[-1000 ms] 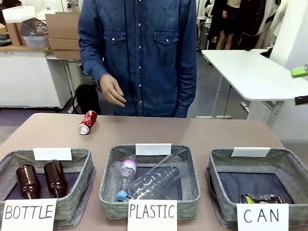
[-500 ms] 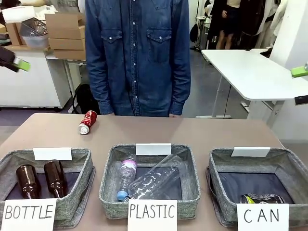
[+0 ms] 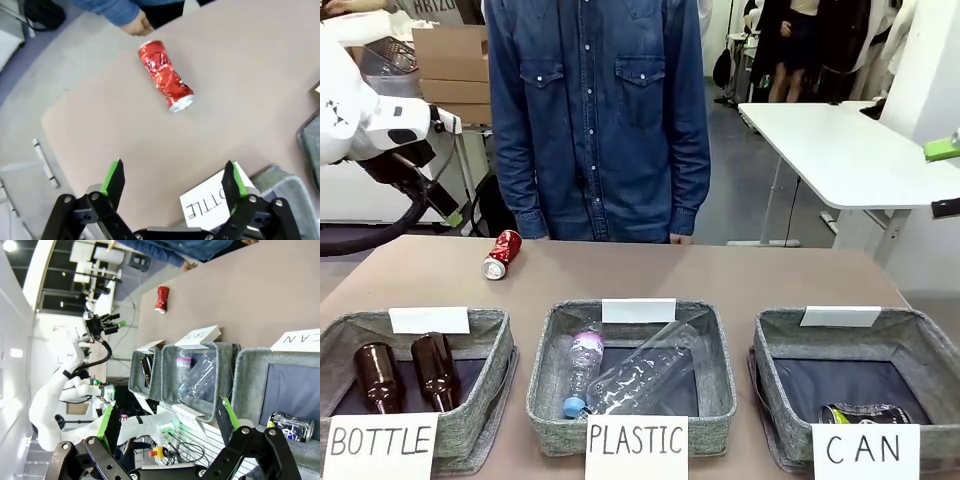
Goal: Sort the can waste into the basket.
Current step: Pick up the can waste from the table and place it in the right Fabric basket.
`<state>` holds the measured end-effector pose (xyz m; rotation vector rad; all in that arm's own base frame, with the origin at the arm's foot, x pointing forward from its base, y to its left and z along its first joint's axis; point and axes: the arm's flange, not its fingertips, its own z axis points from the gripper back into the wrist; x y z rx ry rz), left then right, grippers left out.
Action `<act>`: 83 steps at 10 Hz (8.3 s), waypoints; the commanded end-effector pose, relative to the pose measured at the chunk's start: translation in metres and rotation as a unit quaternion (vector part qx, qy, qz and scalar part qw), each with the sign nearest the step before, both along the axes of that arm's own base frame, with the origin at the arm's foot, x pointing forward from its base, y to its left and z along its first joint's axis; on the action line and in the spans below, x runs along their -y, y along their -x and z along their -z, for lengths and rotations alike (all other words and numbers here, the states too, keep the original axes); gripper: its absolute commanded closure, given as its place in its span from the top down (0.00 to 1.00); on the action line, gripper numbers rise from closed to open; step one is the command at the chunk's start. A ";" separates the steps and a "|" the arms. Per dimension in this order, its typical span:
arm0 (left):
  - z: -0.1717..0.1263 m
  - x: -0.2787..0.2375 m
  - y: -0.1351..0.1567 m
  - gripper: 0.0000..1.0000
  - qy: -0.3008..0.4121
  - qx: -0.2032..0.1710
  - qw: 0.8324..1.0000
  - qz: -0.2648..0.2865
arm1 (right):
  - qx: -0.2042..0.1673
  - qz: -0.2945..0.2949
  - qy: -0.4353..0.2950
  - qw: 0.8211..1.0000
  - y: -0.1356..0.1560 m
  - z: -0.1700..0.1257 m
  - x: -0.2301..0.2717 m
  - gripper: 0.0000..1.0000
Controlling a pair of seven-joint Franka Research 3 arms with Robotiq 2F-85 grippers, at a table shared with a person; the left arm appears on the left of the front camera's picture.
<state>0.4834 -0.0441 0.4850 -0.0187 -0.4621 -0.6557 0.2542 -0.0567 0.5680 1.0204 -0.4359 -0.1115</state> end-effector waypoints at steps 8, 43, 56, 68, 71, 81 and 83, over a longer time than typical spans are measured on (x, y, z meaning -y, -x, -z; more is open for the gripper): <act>0.056 0.029 -0.098 1.00 0.014 -0.075 0.987 -0.145 | 0.007 -0.006 0.005 1.000 0.000 0.000 0.002 1.00; 0.004 -0.030 0.179 0.00 -0.067 -0.020 0.890 0.450 | 0.007 -0.006 0.005 1.000 0.000 0.000 0.002 1.00; -0.067 0.293 0.207 0.40 -0.029 -0.073 0.911 0.405 | -0.066 0.099 0.024 0.993 0.027 0.010 0.092 1.00; -0.012 0.600 0.202 0.40 -0.150 -0.087 0.908 0.382 | -0.077 0.132 0.042 0.987 0.052 0.026 0.125 1.00; -0.009 0.588 0.204 0.40 -0.100 -0.062 0.798 0.591 | -0.077 0.132 0.042 0.987 0.052 0.026 0.125 1.00; -0.006 0.591 0.208 1.00 -0.065 -0.091 0.798 0.591 | -0.077 0.132 0.042 0.987 0.052 0.026 0.125 1.00; -0.011 0.576 0.191 1.00 -0.069 -0.098 0.817 0.563 | -0.077 0.132 0.042 0.987 0.052 0.026 0.125 1.00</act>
